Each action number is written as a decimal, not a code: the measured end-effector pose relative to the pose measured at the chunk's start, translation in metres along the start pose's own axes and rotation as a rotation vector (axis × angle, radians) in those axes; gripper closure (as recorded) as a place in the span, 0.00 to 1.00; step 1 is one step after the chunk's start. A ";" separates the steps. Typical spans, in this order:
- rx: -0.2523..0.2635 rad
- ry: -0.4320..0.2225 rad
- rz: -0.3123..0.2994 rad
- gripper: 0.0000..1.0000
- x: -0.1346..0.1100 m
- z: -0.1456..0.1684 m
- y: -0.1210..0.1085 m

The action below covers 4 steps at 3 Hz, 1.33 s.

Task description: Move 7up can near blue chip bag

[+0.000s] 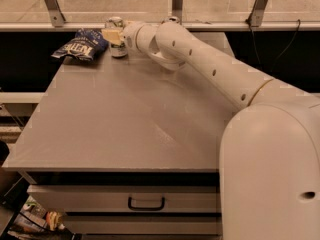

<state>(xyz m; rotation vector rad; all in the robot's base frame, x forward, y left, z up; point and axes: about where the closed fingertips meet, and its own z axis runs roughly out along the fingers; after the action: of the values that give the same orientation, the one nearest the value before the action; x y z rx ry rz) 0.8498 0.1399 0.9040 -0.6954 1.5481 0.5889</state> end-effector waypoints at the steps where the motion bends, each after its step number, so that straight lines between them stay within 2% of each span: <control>1: -0.004 0.000 0.000 0.81 0.000 0.002 0.003; 4: -0.014 0.001 0.001 0.12 0.001 0.006 0.009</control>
Offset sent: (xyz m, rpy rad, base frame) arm -0.0007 0.0026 -0.0001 -0.0003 0.0001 0.0037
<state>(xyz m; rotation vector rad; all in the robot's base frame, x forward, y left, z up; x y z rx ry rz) 0.8474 0.1507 0.9022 -0.7056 1.5467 0.6012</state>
